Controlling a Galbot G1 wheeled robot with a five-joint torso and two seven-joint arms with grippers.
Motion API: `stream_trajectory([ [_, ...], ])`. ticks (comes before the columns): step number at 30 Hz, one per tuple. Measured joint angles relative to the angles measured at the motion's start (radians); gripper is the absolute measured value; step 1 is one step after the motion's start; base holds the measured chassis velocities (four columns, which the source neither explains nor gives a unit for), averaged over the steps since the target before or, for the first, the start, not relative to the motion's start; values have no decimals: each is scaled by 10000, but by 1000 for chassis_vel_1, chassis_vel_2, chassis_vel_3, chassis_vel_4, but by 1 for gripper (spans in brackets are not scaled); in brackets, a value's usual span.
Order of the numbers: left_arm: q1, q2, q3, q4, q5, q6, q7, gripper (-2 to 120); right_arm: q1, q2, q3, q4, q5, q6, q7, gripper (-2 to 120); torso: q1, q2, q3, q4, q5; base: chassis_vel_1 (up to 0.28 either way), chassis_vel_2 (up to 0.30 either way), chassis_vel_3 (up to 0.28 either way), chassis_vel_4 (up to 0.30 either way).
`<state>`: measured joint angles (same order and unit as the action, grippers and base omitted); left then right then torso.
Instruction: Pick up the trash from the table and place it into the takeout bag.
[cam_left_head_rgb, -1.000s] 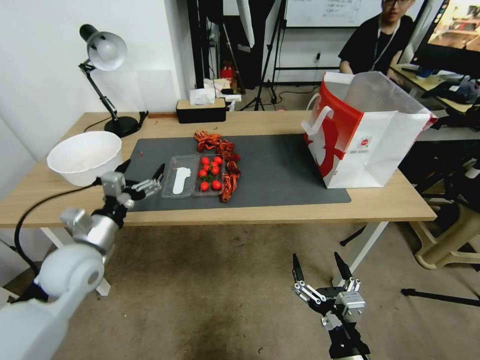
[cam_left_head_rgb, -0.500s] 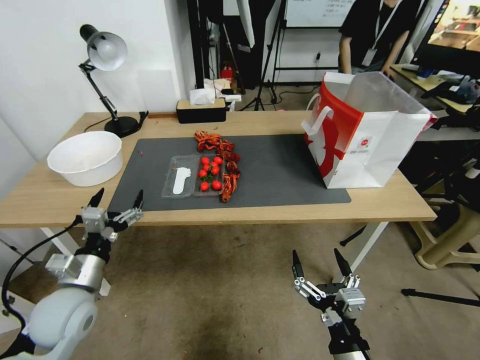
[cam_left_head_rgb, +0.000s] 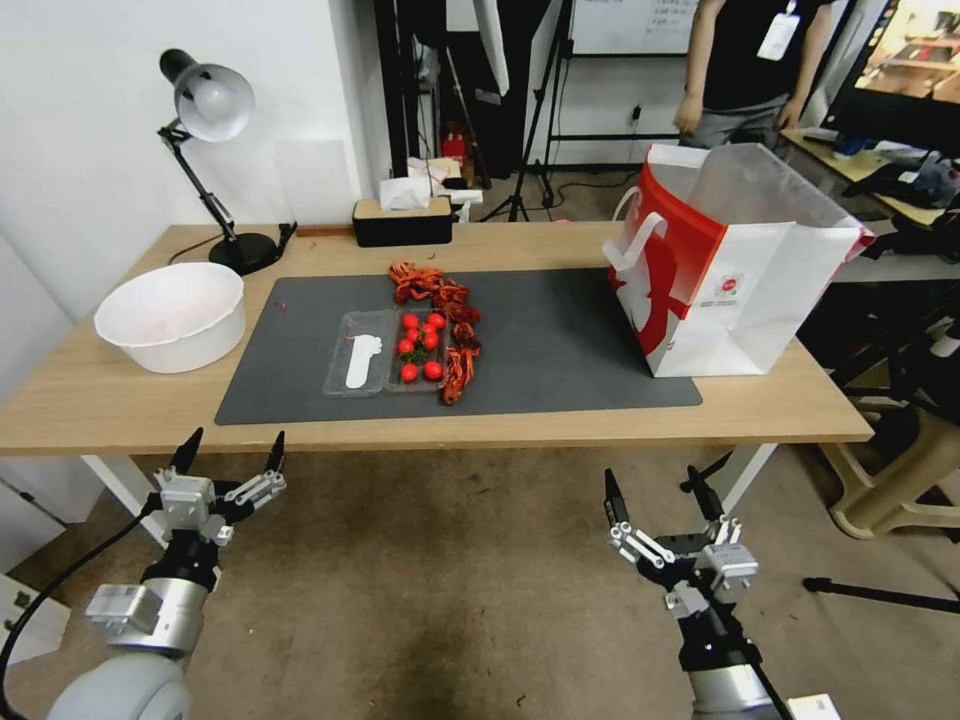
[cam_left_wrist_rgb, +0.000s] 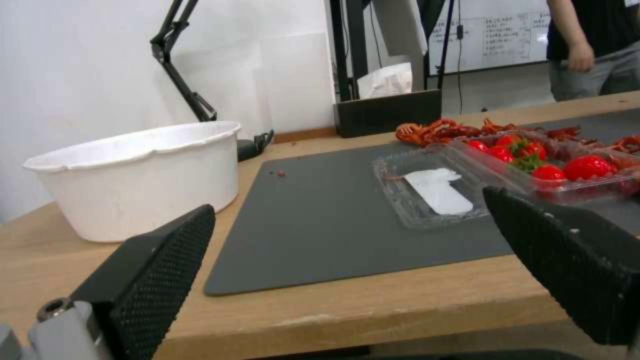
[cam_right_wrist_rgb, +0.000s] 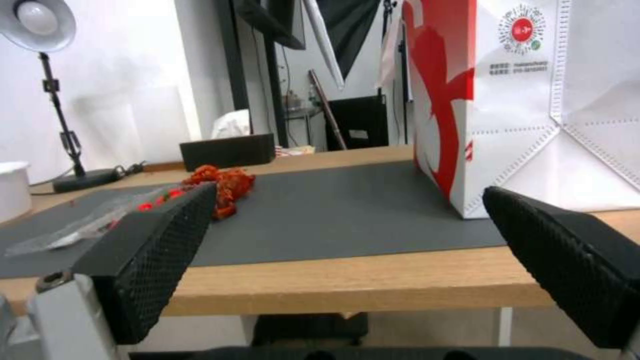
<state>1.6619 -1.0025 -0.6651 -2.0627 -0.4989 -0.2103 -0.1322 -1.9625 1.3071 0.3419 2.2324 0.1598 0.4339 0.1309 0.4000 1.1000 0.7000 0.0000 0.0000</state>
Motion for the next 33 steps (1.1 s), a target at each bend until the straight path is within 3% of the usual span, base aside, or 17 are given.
stream_trajectory([
  [4,839,-348,-15,-188,618,-397,3,100,316,-191,317,47,380,-83,-162,100,0,0,-1,2,1,0,0,0,0],
  [13,1202,-582,182,-88,875,-880,36,100,706,-362,803,-30,593,-596,-224,100,0,0,0,0,0,0,0,0,0],
  [33,1089,-622,438,27,936,-815,-57,100,959,-485,1184,-153,926,-697,-501,100,0,0,0,0,0,0,0,0,0],
])
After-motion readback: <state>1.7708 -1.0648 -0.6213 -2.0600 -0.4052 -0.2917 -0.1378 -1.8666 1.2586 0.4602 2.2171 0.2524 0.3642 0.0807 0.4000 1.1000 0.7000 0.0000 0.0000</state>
